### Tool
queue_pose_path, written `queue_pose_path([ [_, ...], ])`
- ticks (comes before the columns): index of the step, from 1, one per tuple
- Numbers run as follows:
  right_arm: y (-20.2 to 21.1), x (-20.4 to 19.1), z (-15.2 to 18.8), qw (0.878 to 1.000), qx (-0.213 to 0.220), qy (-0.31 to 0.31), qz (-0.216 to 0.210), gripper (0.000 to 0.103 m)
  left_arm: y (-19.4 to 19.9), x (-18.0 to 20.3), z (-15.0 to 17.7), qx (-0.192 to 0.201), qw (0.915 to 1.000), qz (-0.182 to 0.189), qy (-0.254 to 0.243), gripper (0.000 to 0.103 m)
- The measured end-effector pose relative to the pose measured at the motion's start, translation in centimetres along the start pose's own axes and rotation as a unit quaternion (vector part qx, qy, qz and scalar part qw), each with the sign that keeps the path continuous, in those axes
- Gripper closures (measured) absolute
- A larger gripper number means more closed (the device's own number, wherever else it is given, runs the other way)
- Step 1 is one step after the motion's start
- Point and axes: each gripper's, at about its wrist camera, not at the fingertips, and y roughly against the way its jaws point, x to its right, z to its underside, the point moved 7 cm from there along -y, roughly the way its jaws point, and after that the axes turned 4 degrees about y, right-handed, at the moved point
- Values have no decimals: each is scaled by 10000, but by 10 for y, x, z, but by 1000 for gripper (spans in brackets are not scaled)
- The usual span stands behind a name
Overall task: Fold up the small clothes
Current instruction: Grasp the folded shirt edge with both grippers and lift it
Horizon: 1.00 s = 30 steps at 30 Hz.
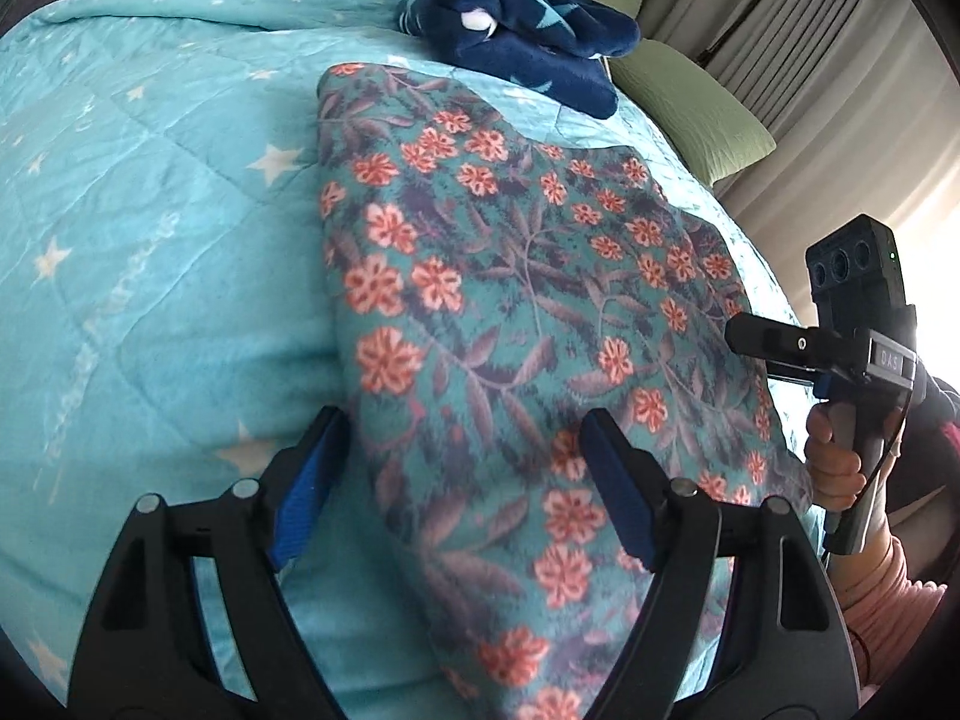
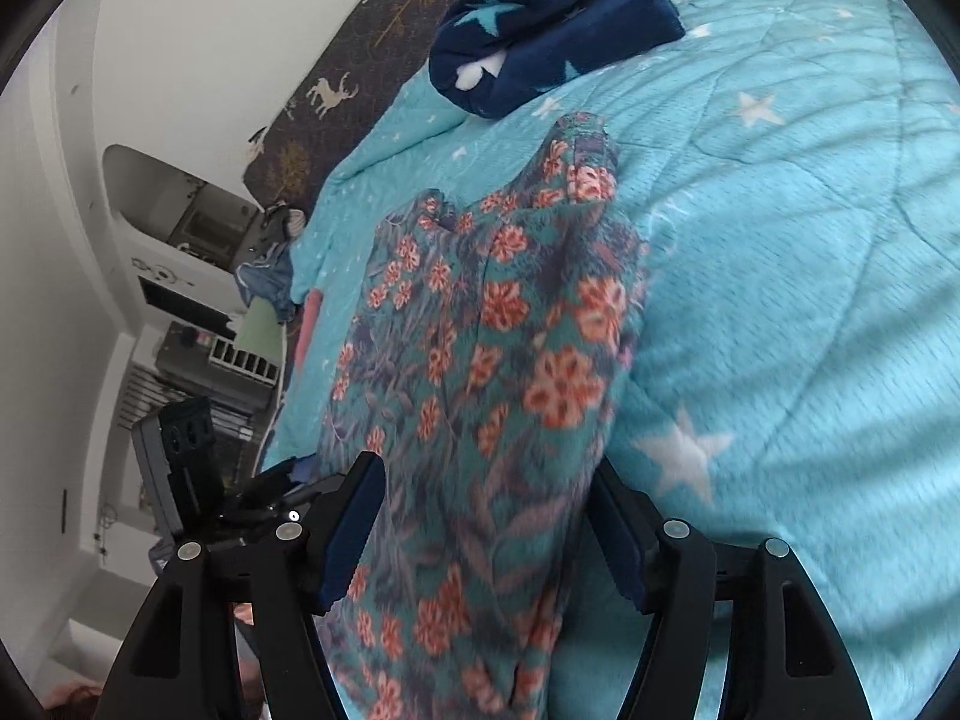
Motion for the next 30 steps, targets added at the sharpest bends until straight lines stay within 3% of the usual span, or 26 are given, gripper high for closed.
queue_pose_path([
  [11,-24,-11,-12,9980,-125,576,231,34,-11,0,-18,62,9998,211,24,24],
  [24,-38,-17,-20,9962,-113,856,90,34,-18,8,-23,209,9991,249,-254,24],
  [27,-37,-14,-19,9962,-90,849,152,41,-17,6,-22,206,9992,220,-271,26],
  [29,-34,-7,-20,9973,-54,695,209,56,-17,6,-22,234,9992,132,-283,30],
  [30,-33,-2,-21,9983,-27,557,186,61,-16,5,-22,300,9991,49,-289,39],
])
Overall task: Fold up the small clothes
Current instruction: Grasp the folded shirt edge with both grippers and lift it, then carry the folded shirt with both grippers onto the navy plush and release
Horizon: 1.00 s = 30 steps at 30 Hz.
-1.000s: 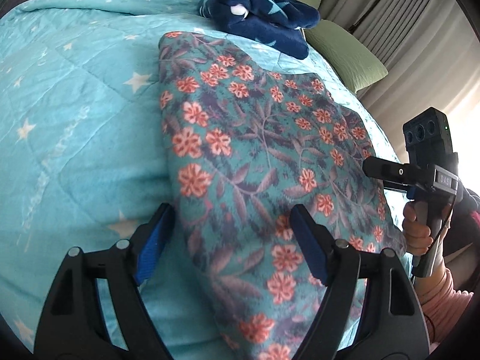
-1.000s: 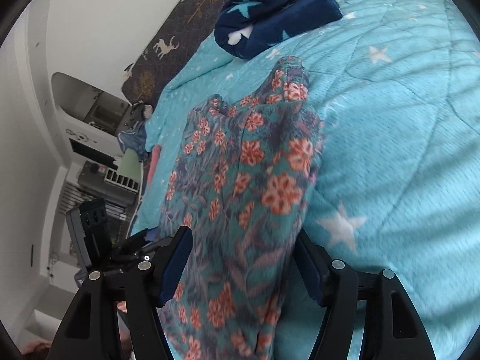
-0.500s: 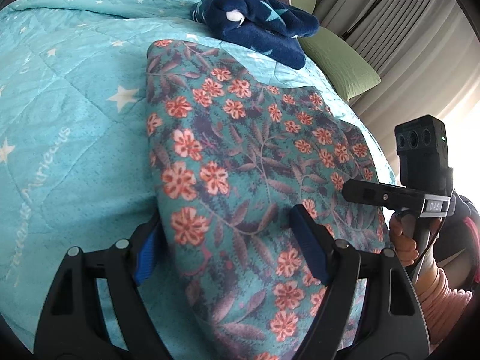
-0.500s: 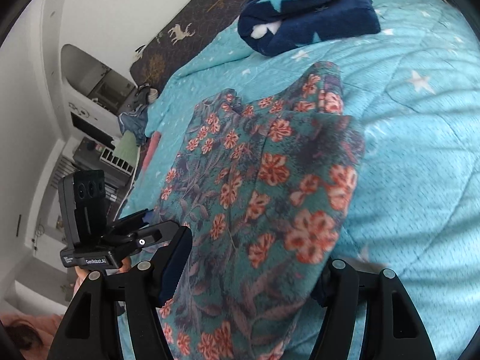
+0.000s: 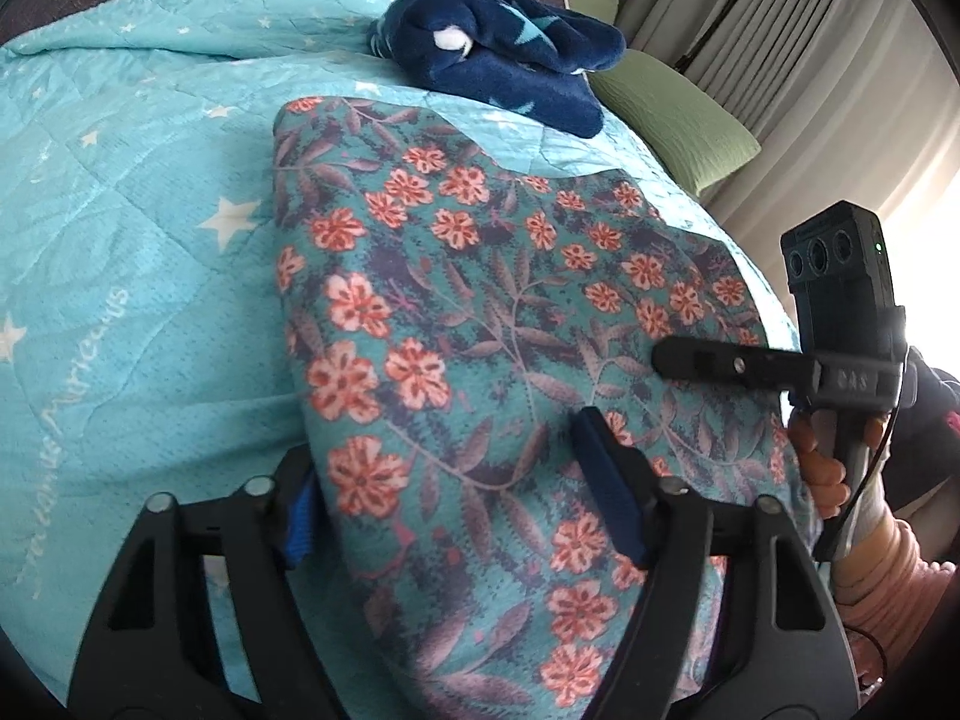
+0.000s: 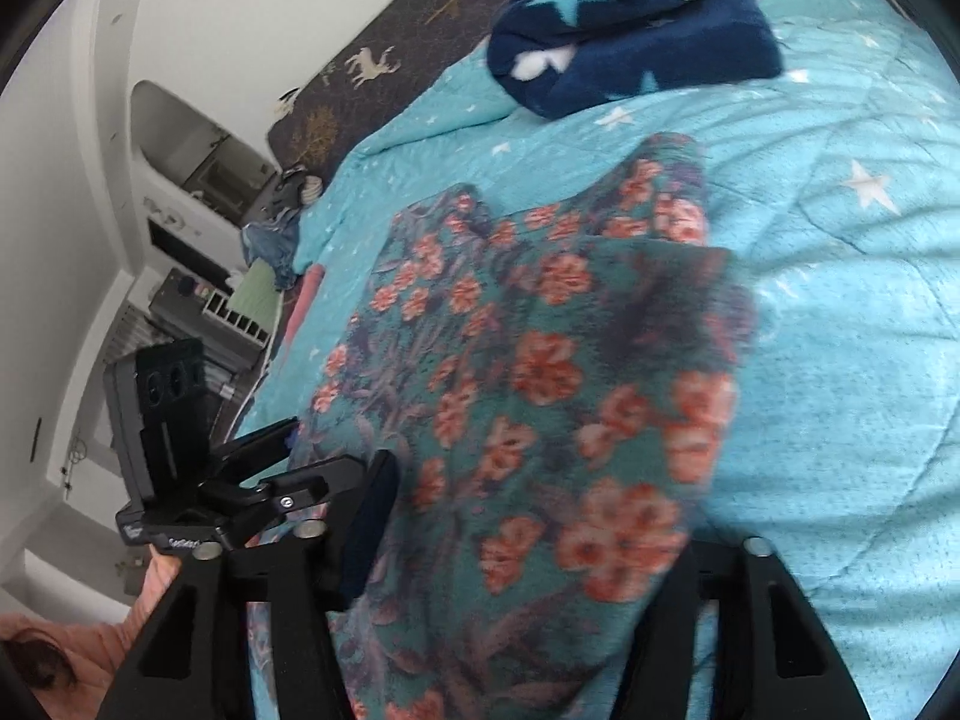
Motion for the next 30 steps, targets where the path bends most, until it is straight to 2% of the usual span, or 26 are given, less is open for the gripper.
queue_pose_path([
  [1,1,5,-1,9999,18,-163,-46,71,1,0,0,55,10000,-36,-8,51],
  [2,1,9,-1,9994,26,-313,-126,77,2,1,-1,100,9999,-43,1,55],
  [4,0,11,-1,9983,46,-521,-243,82,4,3,-3,170,9997,-145,24,73],
  [5,1,8,-1,9987,81,-487,-141,82,6,5,-4,203,9996,-189,-8,76],
  [8,9,-6,-3,9993,202,-277,124,84,19,19,-7,385,9970,-564,-357,80],
  [11,30,-31,-11,9987,502,-60,81,85,40,40,-14,750,9896,-900,-838,81],
  [16,72,-77,-34,9912,1109,640,335,85,86,71,-50,1347,9785,-1004,-1197,81],
  [20,111,-109,-69,9809,1567,1062,447,85,126,94,-99,1799,9678,-1025,-1432,81],
  [24,155,-145,-121,9663,2028,1482,563,85,165,118,-159,2226,9545,-1081,-1667,81],
  [27,185,-172,-165,9538,2341,1757,673,85,187,131,-219,2471,9458,-1148,-1768,80],
  [30,211,-192,-220,9465,2557,1813,760,85,198,147,-287,2661,9399,-1233,-1749,79],
])
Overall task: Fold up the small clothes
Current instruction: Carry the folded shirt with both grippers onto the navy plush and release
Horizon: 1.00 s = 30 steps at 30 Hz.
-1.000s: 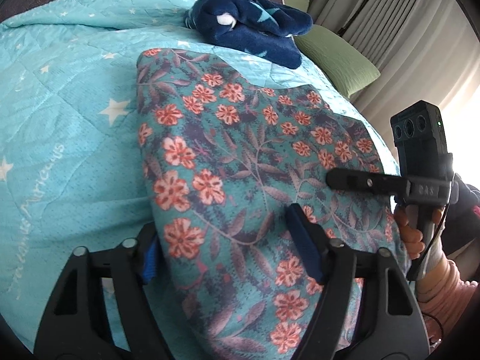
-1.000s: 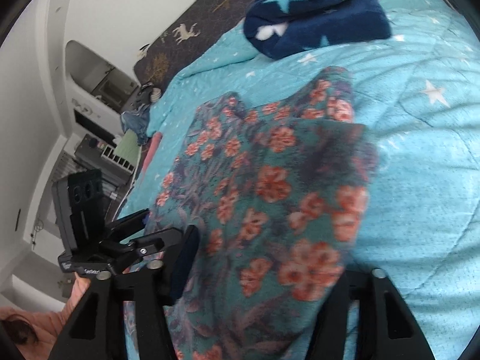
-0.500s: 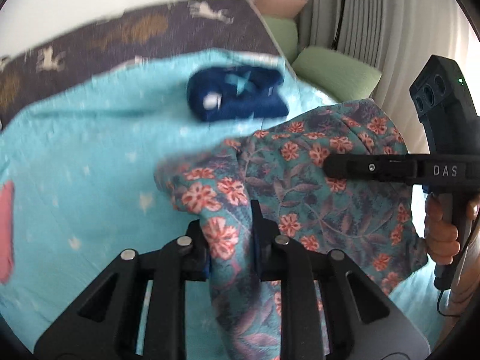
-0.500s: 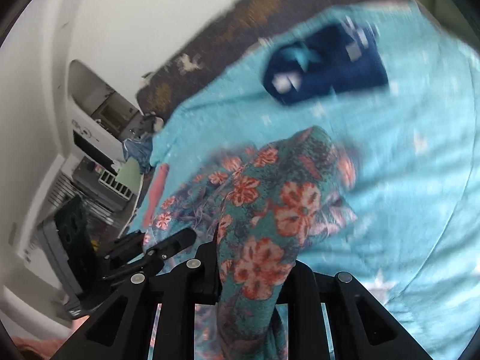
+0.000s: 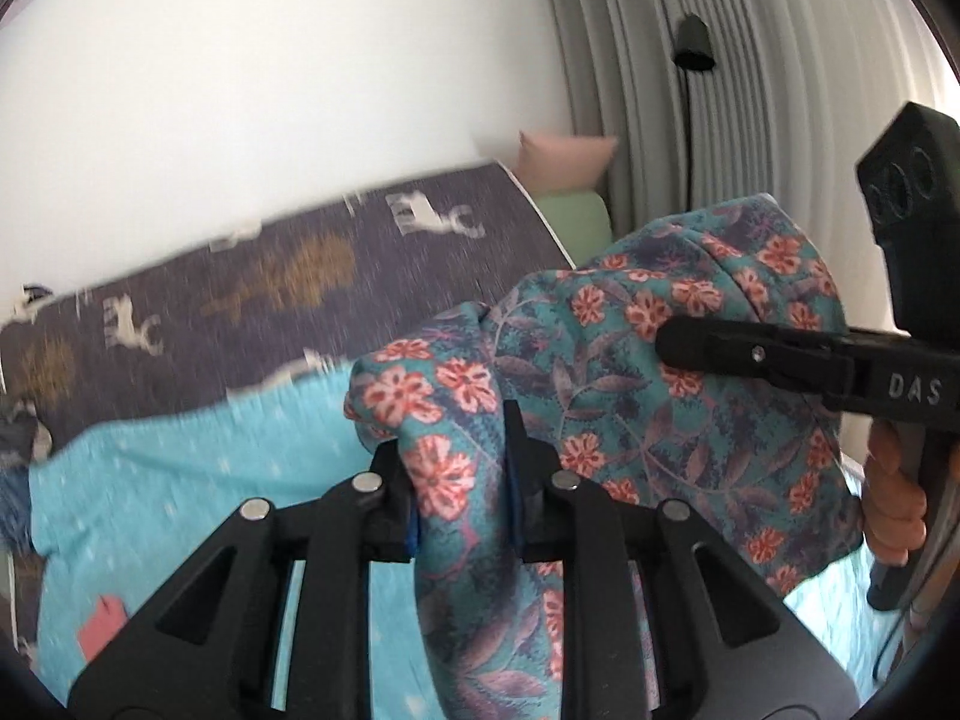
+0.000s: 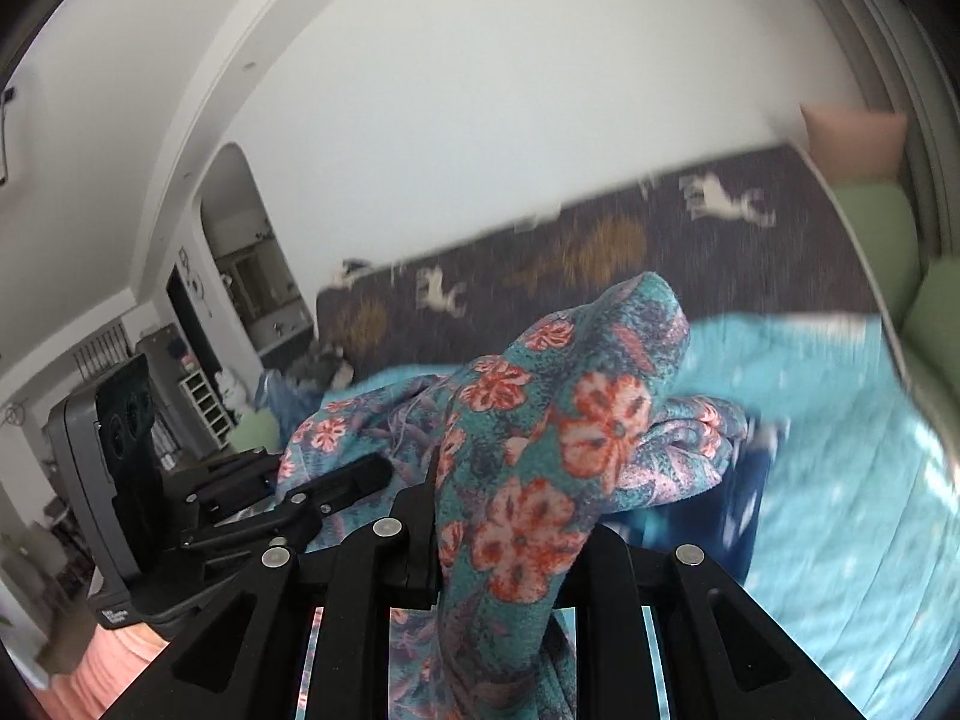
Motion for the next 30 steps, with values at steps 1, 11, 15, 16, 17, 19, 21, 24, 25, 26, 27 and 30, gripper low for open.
queue_pose_path([
  [1,-4,4,-21,10000,68,-3,65,85,-11,-4,-20,75,9999,-24,64,79],
  [11,-121,133,-29,9941,-293,-848,614,80,-220,-17,22,-1051,9923,-409,508,56],
  [15,-196,220,83,9627,-1636,-1370,1662,75,-317,-25,171,-2688,9492,-1600,-342,57],
  [16,-209,242,120,9454,-2022,-1475,2086,75,-316,-23,178,-2321,9570,-1694,-402,64],
  [17,-215,252,140,9410,-2122,-1509,2164,67,-310,-21,180,-1912,9664,-1679,-360,66],
  [19,-209,264,157,9526,-1576,-1861,1818,62,-308,-24,180,-1875,9711,-1466,-170,67],
  [21,-204,272,163,9507,-1457,-2251,1555,58,-310,-31,177,-2087,9686,-1351,-87,66],
  [24,-208,278,160,9462,-1563,-2178,1814,46,-312,-34,177,-2171,9661,-1387,-135,66],
  [25,-209,275,158,9462,-1590,-2062,1923,45,-310,-31,179,-2138,9662,-1428,-181,66],
  [26,-209,273,156,9465,-1608,-1928,2026,45,-309,-28,180,-2087,9670,-1446,-212,66],
  [27,-209,269,151,9461,-1630,-1791,2151,45,-305,-27,179,-2017,9684,-1452,-219,66],
  [30,-194,261,143,9413,-1590,-1607,2507,45,-291,-24,173,-1873,9705,-1501,-202,58],
])
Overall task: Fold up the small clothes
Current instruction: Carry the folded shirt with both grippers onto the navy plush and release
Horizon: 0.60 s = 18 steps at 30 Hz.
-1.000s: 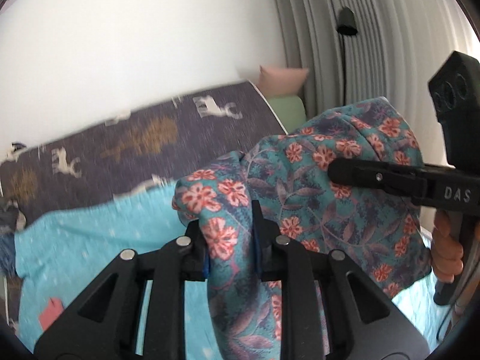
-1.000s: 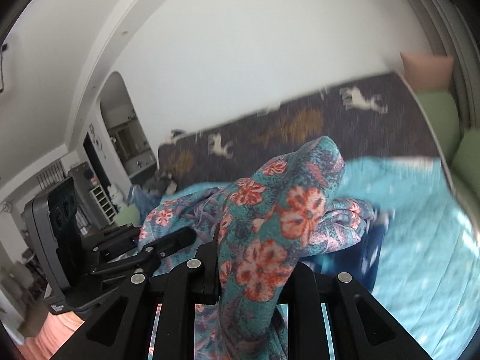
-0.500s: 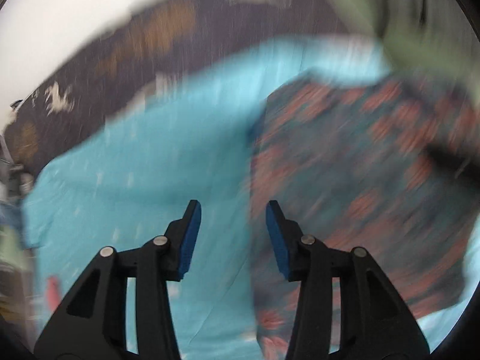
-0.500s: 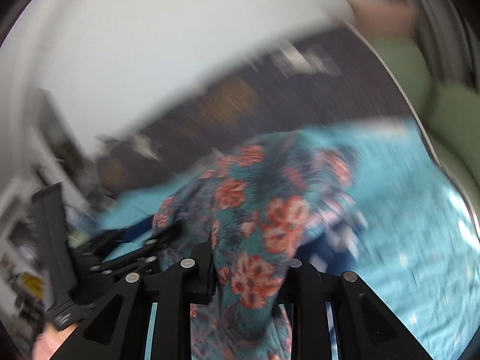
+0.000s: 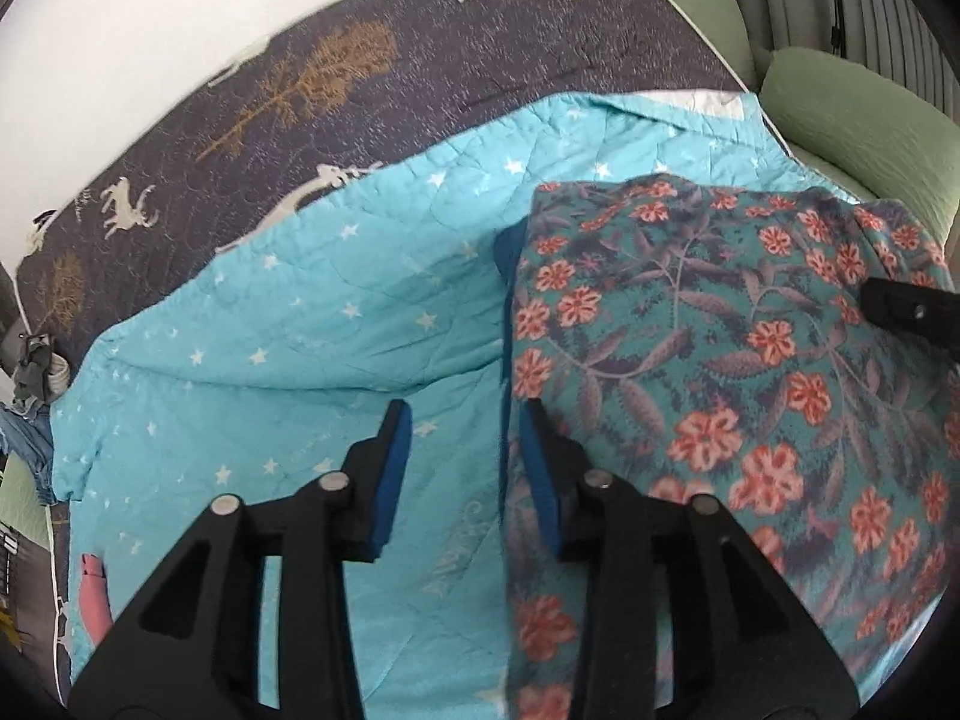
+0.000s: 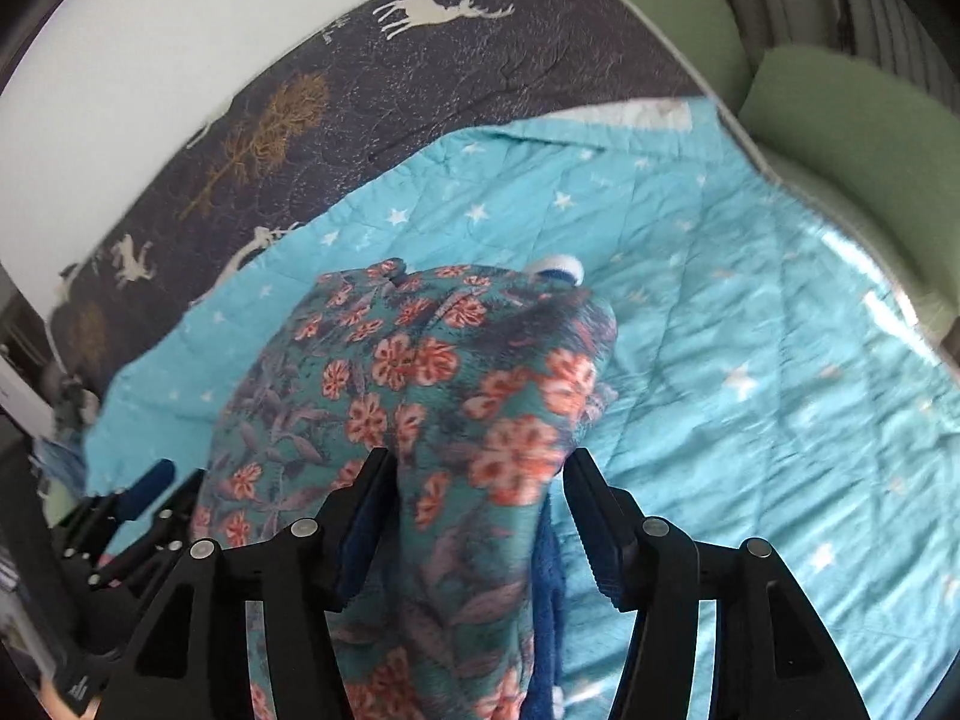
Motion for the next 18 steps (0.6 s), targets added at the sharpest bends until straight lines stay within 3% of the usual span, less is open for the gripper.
queue_pose_path([
  [2,18,-1,-2,9997,152,50,168,45,14,-8,-2,51,9999,82,117,51],
  [8,98,-25,11,9961,609,595,-211,45,82,-18,9,299,9962,702,422,41],
  [14,183,-57,64,9877,905,1239,-317,45,165,-13,45,598,9929,987,303,36],
  [18,234,-66,101,9844,1104,1314,-392,45,220,-20,70,981,9884,1059,462,26],
])
